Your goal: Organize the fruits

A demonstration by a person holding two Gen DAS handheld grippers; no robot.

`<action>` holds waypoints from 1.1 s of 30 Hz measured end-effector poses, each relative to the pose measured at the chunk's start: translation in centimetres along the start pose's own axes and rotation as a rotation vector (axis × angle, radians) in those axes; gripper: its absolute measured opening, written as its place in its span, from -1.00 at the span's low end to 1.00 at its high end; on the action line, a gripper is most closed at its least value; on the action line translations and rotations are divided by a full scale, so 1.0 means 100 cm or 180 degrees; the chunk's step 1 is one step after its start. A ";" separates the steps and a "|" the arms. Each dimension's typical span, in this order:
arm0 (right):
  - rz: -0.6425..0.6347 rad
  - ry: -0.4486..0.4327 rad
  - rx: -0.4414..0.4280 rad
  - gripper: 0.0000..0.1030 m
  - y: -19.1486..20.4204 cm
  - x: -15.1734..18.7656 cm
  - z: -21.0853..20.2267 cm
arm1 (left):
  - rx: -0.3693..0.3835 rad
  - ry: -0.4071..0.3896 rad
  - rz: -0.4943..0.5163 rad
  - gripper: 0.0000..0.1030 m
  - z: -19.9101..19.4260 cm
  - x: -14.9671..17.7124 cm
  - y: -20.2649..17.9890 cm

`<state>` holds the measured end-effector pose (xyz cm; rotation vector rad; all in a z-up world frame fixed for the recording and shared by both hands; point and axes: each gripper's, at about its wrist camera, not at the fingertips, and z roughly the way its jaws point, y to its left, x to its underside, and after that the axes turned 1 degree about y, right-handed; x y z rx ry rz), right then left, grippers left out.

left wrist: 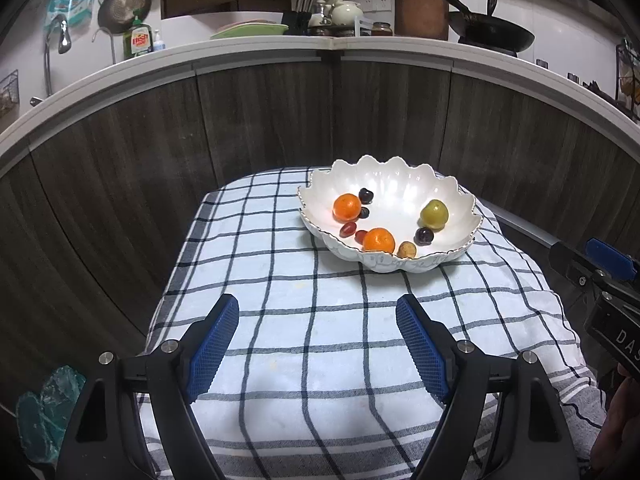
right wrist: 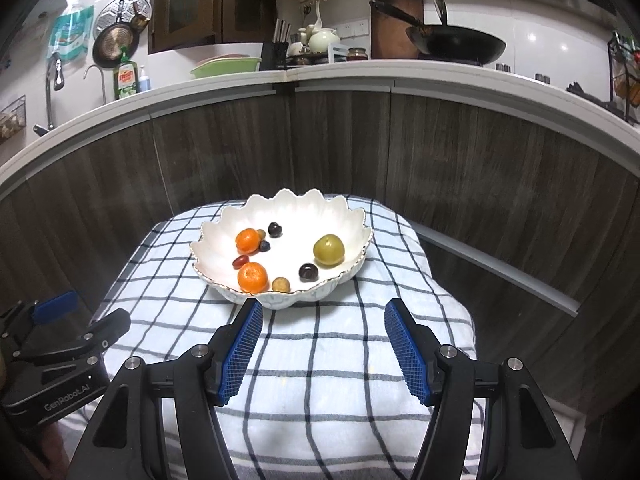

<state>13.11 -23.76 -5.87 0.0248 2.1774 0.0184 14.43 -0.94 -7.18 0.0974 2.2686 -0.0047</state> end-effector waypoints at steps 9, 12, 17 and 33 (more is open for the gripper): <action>-0.0015 -0.0123 0.0087 0.48 0.003 0.002 -0.019 | -0.0117 -0.0128 -0.0030 0.62 -0.018 0.003 0.010; -0.0008 -0.0117 0.0068 0.48 0.003 0.003 -0.021 | -0.0147 -0.0145 -0.0049 0.65 -0.023 0.006 0.012; -0.0024 -0.0134 0.0039 0.48 0.005 0.004 -0.024 | -0.0206 -0.0182 -0.0107 0.75 -0.029 0.007 0.017; -0.0025 -0.0164 0.0037 0.48 0.004 0.002 -0.027 | -0.0316 -0.0265 -0.0163 0.98 -0.038 0.006 0.022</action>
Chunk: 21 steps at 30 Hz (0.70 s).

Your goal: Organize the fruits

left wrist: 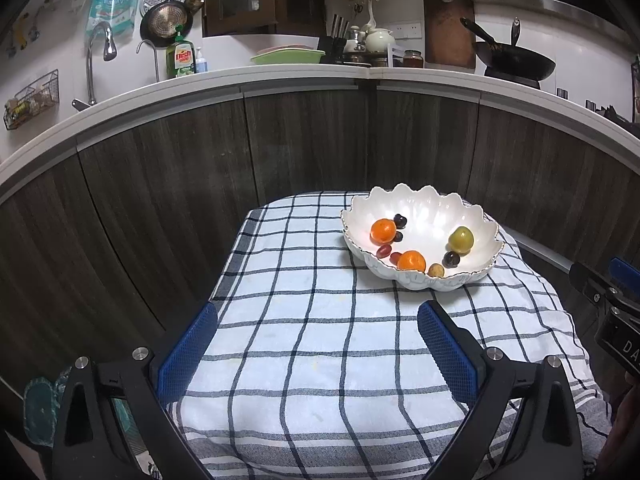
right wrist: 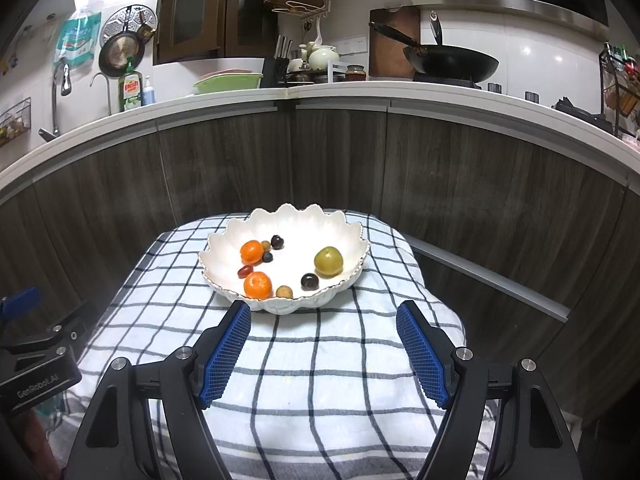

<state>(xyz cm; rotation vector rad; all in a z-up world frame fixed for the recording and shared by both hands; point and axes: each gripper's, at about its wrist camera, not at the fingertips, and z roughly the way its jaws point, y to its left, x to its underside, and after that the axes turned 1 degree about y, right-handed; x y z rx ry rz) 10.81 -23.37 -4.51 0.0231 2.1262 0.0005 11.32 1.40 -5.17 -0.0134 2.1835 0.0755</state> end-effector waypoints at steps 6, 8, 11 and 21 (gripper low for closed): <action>0.0001 -0.0001 -0.0004 0.48 0.000 0.000 -0.001 | 0.0014 0.0003 -0.0006 0.98 0.000 0.000 0.000; 0.0002 -0.0004 -0.0002 0.48 0.000 0.000 -0.001 | 0.0011 0.0002 -0.0007 0.98 0.000 0.000 0.000; 0.0005 0.0002 -0.0001 0.48 0.000 0.000 -0.001 | 0.0009 -0.0003 -0.0005 0.98 0.000 0.000 0.000; 0.0000 -0.0001 -0.0009 0.48 -0.001 0.000 -0.001 | 0.0017 -0.0002 -0.0003 0.98 -0.001 0.000 -0.002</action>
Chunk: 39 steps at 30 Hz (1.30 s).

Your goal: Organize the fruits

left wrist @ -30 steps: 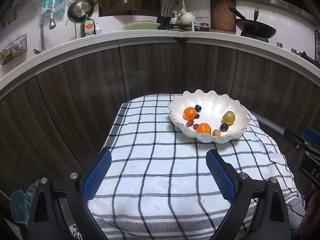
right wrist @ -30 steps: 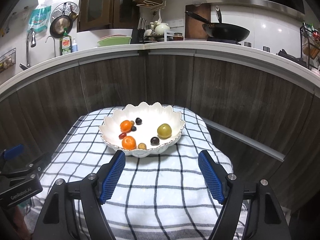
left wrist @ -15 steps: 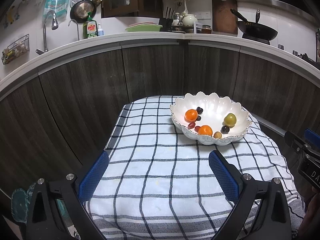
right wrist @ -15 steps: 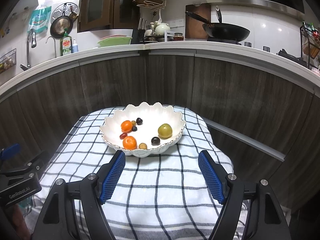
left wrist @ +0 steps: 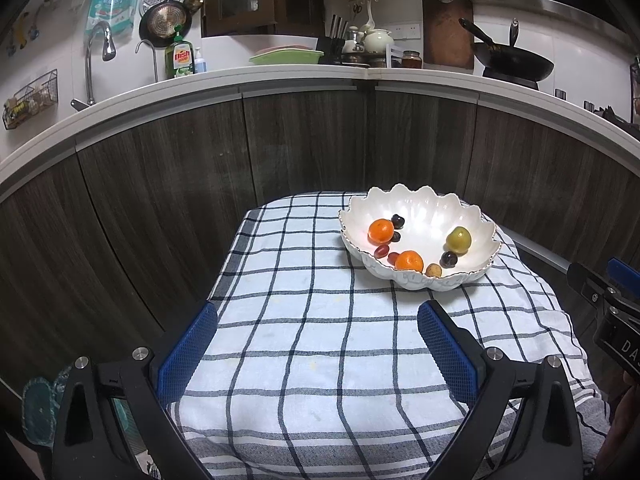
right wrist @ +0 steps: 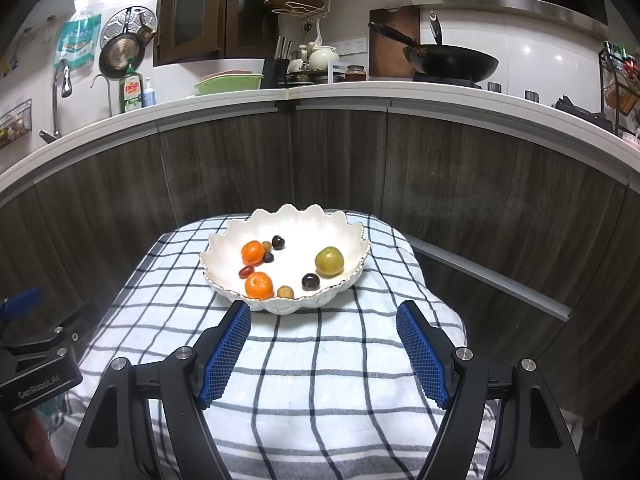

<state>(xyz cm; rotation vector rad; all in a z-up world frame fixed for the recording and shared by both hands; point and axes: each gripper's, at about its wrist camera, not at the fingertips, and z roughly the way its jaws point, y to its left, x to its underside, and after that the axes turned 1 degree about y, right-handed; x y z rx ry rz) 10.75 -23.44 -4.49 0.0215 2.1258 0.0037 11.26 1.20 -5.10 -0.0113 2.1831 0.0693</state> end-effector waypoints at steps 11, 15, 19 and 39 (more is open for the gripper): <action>0.0006 -0.0002 0.0002 0.48 0.000 0.000 0.000 | 0.0009 -0.0002 0.0004 0.98 -0.002 0.000 -0.001; 0.0007 -0.0005 0.0004 0.48 0.000 0.000 0.000 | 0.0008 -0.0003 0.0006 0.98 -0.002 0.000 -0.002; 0.0013 -0.0006 0.0007 0.48 0.000 0.000 -0.001 | 0.0003 -0.0008 0.0007 0.98 -0.002 0.000 -0.001; 0.0026 0.0005 0.0000 0.48 0.000 0.001 -0.001 | 0.0052 -0.0016 -0.0031 0.98 -0.004 -0.002 0.003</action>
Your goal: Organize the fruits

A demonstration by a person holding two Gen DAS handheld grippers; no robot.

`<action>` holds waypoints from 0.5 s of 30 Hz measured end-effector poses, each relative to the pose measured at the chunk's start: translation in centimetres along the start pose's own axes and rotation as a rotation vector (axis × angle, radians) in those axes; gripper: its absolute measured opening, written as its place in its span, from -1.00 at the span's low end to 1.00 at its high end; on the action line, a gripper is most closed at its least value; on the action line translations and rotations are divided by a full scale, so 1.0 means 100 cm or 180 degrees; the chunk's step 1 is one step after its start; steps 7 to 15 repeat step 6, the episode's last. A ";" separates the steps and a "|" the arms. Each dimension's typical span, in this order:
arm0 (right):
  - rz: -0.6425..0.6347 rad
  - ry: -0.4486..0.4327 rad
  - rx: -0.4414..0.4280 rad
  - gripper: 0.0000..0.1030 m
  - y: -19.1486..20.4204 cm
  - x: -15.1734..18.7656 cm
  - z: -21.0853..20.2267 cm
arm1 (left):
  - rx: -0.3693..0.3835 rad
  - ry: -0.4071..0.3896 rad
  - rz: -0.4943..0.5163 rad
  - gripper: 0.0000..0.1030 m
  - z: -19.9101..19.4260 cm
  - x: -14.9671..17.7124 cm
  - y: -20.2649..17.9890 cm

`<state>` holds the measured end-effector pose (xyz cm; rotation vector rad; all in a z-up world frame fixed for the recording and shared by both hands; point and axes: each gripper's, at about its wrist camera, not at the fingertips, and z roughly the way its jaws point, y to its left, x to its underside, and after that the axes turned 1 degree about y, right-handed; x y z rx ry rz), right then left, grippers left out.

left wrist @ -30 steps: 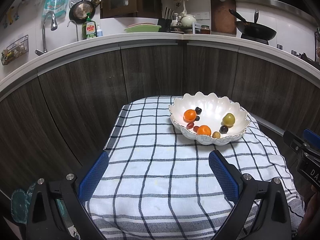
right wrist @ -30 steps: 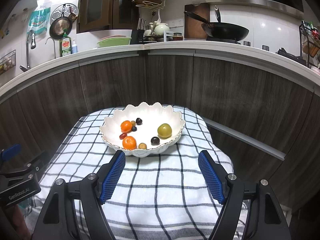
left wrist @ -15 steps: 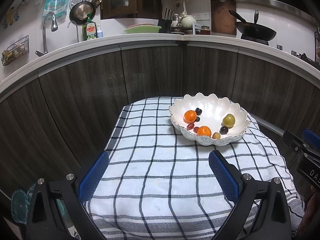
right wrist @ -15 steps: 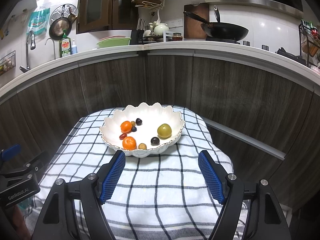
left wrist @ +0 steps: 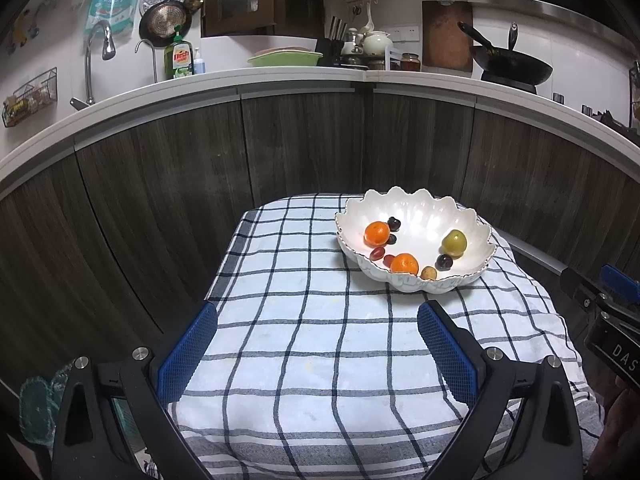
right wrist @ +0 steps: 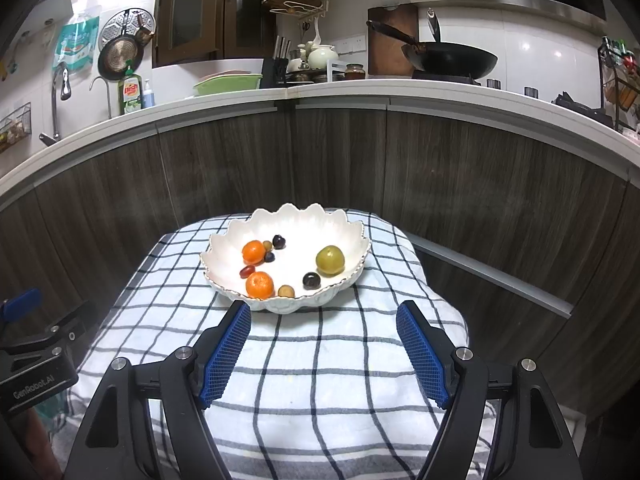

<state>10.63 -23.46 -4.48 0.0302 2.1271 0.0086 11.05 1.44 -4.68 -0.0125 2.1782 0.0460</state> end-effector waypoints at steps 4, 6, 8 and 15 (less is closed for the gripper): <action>-0.0003 -0.0004 0.0015 0.48 0.001 0.001 -0.001 | -0.0027 0.0006 0.0014 0.98 0.002 0.000 0.000; -0.0001 -0.0005 0.0026 0.48 0.003 0.001 -0.002 | -0.0031 0.0024 0.0020 0.98 0.004 0.001 0.000; -0.0001 -0.0005 0.0026 0.48 0.003 0.001 -0.002 | -0.0031 0.0024 0.0020 0.98 0.004 0.001 0.000; -0.0001 -0.0005 0.0026 0.48 0.003 0.001 -0.002 | -0.0031 0.0024 0.0020 0.98 0.004 0.001 0.000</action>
